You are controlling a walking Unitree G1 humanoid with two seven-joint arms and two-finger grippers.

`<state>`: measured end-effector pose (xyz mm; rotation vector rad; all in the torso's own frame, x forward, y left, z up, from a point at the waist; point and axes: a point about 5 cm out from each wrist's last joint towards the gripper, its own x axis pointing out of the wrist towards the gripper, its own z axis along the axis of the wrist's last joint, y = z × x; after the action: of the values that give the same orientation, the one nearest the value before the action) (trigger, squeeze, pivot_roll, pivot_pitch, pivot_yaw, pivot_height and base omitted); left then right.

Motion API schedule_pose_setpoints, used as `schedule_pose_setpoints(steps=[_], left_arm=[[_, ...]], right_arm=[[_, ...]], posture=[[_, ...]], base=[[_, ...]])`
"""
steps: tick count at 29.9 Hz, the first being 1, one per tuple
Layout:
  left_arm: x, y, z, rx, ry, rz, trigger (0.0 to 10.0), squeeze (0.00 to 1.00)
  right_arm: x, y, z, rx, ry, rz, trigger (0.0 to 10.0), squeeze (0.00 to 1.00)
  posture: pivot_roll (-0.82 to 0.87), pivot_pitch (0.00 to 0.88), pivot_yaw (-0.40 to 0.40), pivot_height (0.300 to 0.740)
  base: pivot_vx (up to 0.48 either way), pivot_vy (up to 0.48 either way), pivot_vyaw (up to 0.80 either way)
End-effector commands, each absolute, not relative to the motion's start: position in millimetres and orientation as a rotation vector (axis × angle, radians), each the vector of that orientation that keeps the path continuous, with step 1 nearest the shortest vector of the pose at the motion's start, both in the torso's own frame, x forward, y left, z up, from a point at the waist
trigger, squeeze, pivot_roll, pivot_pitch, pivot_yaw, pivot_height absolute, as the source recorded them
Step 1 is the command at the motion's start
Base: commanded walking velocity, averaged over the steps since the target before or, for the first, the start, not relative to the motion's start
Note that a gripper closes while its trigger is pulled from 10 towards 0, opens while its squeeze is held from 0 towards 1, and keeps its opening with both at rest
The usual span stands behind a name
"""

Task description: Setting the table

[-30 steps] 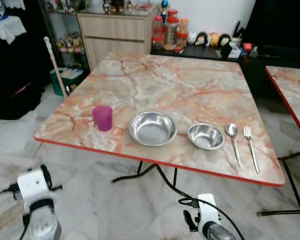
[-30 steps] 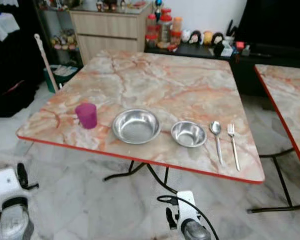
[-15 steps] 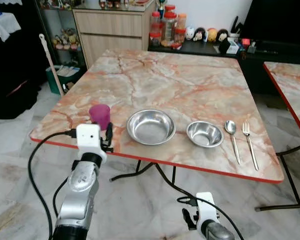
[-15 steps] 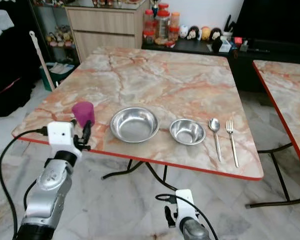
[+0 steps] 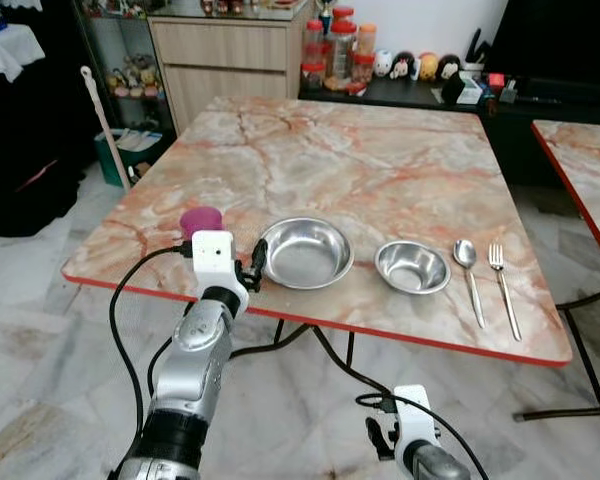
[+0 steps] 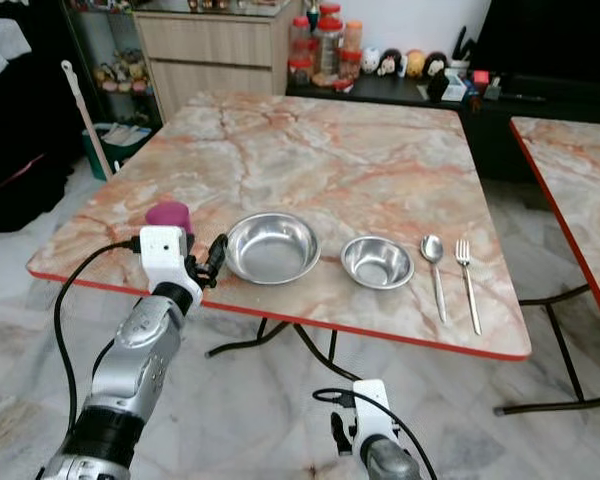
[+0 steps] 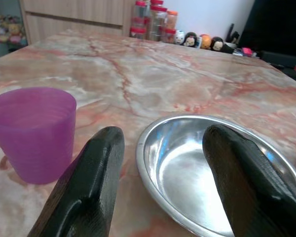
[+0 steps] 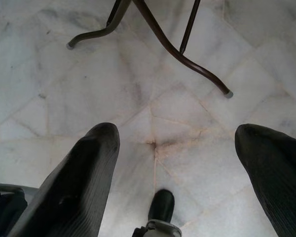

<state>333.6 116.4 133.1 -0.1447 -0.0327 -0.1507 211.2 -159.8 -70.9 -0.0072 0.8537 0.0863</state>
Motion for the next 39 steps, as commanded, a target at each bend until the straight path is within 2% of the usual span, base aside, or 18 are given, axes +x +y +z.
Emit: schedule_pose_setpoints(steps=[1, 23, 29, 37, 39], left_arm=[[336, 117, 132, -0.169, -0.030, -0.132, 10.0, 0.00], [337, 130, 133, -0.179, -0.060, -0.101, 10.0, 0.00], [332, 134, 136, -0.197, -0.085, -0.105, 10.0, 0.00], [319, 140, 133, -0.196, -0.051, -0.123, 10.0, 0.00], [312, 140, 128, -0.215, 0.004, -0.149, 10.0, 0.00]], right_arm=[[212, -161, -70, 0.004, 0.854, 0.069, 10.0, 0.00], [209, -160, -72, 0.003, 0.868, 0.072, 10.0, 0.00], [208, -160, -73, 0.002, 0.871, 0.073, 10.0, 0.00], [206, -159, -74, 0.001, 0.877, 0.079, 10.0, 0.00], [206, -158, -74, -0.001, 0.879, 0.083, 10.0, 0.00]], posture=[[0.06, 0.000, -0.010, 0.740], [0.06, 0.000, -0.010, 0.731], [0.07, 0.000, -0.008, 0.731], [0.07, 0.000, -0.008, 0.731], [0.08, 0.000, -0.011, 0.731]], base=[[0.244, 0.000, 0.00], [0.272, 0.000, -0.07], [0.000, 0.000, 0.00], [0.000, 0.000, 0.00], [0.000, 0.000, 0.00]])
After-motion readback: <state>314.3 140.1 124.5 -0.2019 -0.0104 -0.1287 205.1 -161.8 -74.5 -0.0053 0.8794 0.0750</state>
